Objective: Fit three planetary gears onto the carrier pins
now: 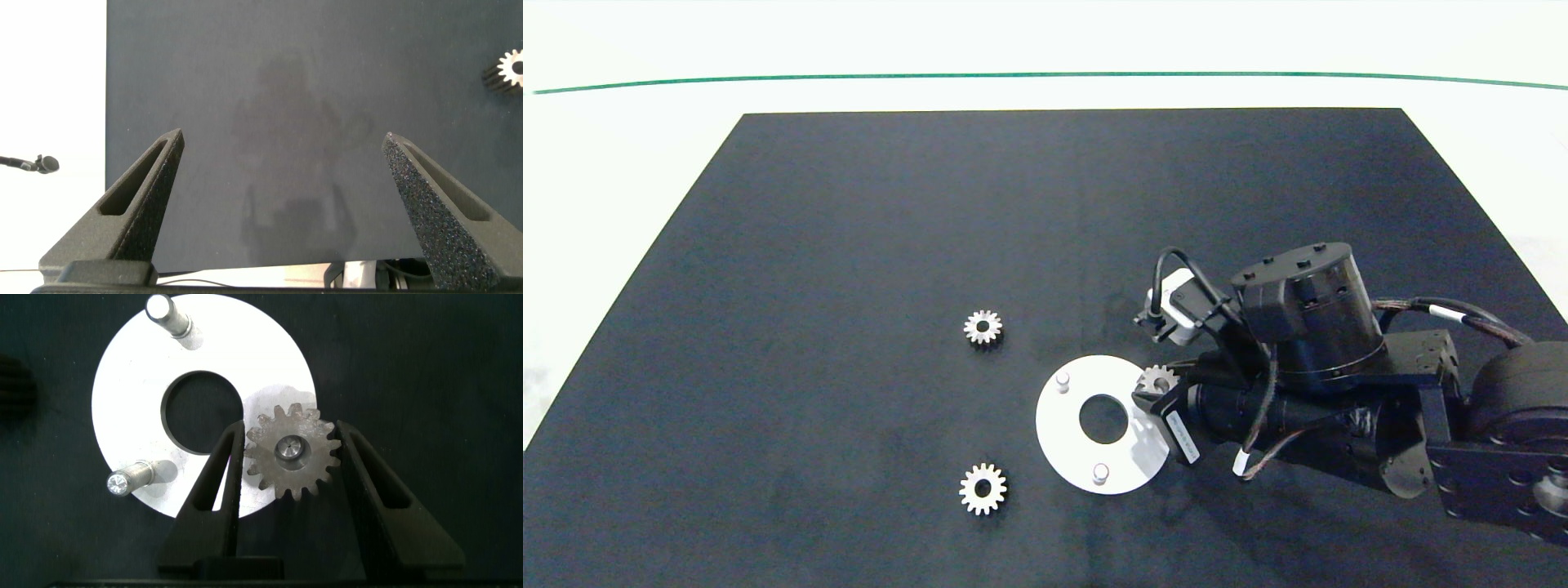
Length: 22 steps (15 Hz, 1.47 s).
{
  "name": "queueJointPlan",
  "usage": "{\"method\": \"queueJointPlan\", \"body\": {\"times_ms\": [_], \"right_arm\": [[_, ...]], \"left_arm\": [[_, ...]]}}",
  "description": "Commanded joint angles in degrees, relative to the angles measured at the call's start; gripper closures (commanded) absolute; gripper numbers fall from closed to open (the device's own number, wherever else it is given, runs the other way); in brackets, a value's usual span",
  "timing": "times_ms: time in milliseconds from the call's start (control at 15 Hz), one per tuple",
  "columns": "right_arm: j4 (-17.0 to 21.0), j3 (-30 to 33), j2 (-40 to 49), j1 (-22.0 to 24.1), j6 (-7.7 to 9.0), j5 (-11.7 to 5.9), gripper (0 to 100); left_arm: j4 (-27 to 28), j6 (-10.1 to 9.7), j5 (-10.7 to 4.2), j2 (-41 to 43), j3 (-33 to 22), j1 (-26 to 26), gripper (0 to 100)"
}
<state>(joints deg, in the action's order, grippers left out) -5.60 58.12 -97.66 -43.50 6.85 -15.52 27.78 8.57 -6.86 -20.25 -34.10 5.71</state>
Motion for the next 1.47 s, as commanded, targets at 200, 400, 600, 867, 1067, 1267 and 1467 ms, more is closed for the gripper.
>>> {"method": "queueJointPlan", "body": {"times_ms": [200, 400, 600, 867, 1067, 1267, 1467], "right_arm": [[-0.12, -0.03, -0.87, 0.25, 0.0, -0.3, 0], [-0.21, -0.03, -1.75, 0.34, -0.08, -0.57, 0], [-1.35, -0.03, -1.57, 0.52, -0.08, -0.65, 0], [2.17, -9.17, 20.67, 0.87, 0.27, -9.18, 0], [20.1, -16.46, 44.57, 4.3, 0.18, -11.2, 0], [31.26, -16.9, 61.71, 9.57, 1.41, -11.2, 0], [39.17, -17.34, 72.87, 14.93, 5.89, -11.2, 0]], "left_arm": [[0.17, 0.04, -0.08, -0.05, 0.0, 0.01, 0], [0.17, 0.04, -0.08, -0.14, -0.09, 0.01, 0], [0.17, -0.04, -0.08, -0.32, 0.0, -0.08, 0], [0.08, 0.04, 0.36, -0.23, 0.96, 0.18, 0], [-0.36, 0.39, 2.03, -3.31, 3.77, 1.94, 0], [-3.44, 4.0, 3.08, -9.28, 3.95, 5.19, 0], [-10.2, 9.27, 3.0, -15.87, 3.95, 11.7, 0]]}}
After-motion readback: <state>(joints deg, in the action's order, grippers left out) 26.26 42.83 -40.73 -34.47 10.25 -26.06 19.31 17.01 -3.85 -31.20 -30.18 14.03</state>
